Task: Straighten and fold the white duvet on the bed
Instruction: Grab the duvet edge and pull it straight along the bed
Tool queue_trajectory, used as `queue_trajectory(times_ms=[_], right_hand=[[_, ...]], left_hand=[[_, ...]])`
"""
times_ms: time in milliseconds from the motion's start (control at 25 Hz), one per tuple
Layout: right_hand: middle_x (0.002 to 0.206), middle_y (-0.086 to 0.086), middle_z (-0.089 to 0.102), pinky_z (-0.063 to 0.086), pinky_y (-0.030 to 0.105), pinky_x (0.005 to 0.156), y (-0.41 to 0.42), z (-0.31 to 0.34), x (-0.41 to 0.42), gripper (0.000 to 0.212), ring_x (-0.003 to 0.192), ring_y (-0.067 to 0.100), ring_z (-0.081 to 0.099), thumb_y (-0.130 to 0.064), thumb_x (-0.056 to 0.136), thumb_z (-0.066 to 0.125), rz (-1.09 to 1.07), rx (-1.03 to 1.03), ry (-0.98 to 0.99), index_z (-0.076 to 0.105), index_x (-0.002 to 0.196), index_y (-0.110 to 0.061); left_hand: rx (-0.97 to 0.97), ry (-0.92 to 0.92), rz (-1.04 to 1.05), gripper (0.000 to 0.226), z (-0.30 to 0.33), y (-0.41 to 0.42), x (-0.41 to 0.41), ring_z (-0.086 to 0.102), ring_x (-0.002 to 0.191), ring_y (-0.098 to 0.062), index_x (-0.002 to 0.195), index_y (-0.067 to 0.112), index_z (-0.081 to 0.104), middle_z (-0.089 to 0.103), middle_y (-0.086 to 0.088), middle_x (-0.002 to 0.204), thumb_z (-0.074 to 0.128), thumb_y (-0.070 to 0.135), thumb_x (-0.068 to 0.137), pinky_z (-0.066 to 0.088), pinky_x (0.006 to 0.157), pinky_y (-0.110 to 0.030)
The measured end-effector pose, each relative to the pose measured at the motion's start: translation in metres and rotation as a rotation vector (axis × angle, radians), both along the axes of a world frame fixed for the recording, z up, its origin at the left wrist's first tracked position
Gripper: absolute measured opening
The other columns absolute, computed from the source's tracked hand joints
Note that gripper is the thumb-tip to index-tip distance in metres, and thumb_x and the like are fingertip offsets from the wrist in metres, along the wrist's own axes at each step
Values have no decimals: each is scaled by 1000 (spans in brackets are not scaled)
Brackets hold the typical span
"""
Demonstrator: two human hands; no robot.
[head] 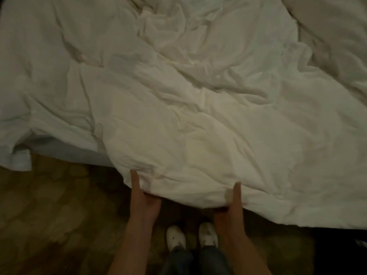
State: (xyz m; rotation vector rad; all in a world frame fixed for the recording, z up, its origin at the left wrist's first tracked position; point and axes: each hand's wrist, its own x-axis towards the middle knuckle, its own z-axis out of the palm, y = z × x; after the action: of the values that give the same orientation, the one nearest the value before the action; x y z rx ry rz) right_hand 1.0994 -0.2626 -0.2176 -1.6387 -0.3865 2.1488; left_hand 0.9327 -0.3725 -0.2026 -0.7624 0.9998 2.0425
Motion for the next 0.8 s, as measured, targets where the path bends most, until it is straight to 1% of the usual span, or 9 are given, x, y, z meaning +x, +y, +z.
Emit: queue_trajectory(times_ms=[80, 160, 240, 320, 480, 560, 640, 720, 800], right_hand=[[136, 4, 64, 46, 51, 108, -10, 3, -53, 96, 121, 29, 63, -61, 60, 90, -31, 1, 112, 53, 141, -27], [125, 5, 70, 51, 48, 103, -17, 5, -88, 84, 112, 29, 68, -51, 58, 91, -64, -19, 46, 60, 129, -20], [121, 8, 71, 54, 49, 99, -31, -3, -93, 70, 107, 29, 69, -42, 66, 89, -168, 4, -118, 62, 124, -16], [120, 8, 72, 55, 51, 97, -55, -7, -96, 76, 105, 29, 70, -45, 67, 89, -300, 15, -168, 61, 130, -12], [135, -1, 65, 45, 47, 109, -111, 4, -159, 99, 122, 24, 63, -61, 61, 90, -171, 89, 59, 52, 144, -24], [142, 0, 60, 46, 45, 108, -131, 8, -207, 90, 125, 23, 61, -50, 75, 86, -51, 154, 101, 44, 151, -28], [136, 1, 62, 53, 36, 94, -146, 13, -244, 68, 117, 18, 62, -30, 90, 77, -32, 164, 68, 44, 149, -27], [126, 0, 66, 56, 33, 84, -151, 26, -260, 59, 111, 21, 66, -30, 88, 76, -135, 116, -12, 51, 141, -23], [127, 0, 66, 56, 34, 84, -150, 43, -251, 58, 110, 23, 66, -33, 85, 78, -229, 102, -93, 54, 136, -19]], left_hand=[[55, 46, 58, 63, 4, -4, -27, 58, 124, -27, 142, 29, 50, 62, -2, 135, 52, 63, 89, 40, 108, -49], [64, 5, 19, 62, 3, -7, -53, 60, 119, -27, 140, 27, 54, 66, -2, 130, 55, 58, 87, 45, 101, -48], [-38, -50, -119, 58, -1, -22, -68, 63, 110, -26, 139, 16, 55, 69, -7, 120, 58, 45, 89, 50, 91, -44], [-190, 12, -247, 57, -8, -57, -70, 65, 111, -26, 138, 11, 54, 69, -8, 120, 64, 36, 89, 51, 92, -42], [-253, 123, -213, 41, -13, -108, -118, 61, 118, -27, 129, 13, 58, 68, -6, 122, 63, 27, 91, 48, 99, -42], [-289, 148, -142, 62, -4, -114, -169, 60, 118, -24, 135, 13, 51, 63, -7, 129, 71, 34, 80, 46, 104, -42], [-285, 202, -133, 83, 2, -111, -211, 61, 116, -24, 138, 15, 50, 62, -6, 131, 78, 42, 64, 49, 101, -43], [-250, 193, -105, 88, 10, -99, -245, 63, 113, -25, 136, 16, 52, 64, -4, 128, 85, 45, 59, 53, 97, -47], [-241, 156, -98, 77, 19, -92, -266, 65, 107, -23, 131, 18, 54, 65, -1, 124, 88, 40, 66, 56, 91, -47]])
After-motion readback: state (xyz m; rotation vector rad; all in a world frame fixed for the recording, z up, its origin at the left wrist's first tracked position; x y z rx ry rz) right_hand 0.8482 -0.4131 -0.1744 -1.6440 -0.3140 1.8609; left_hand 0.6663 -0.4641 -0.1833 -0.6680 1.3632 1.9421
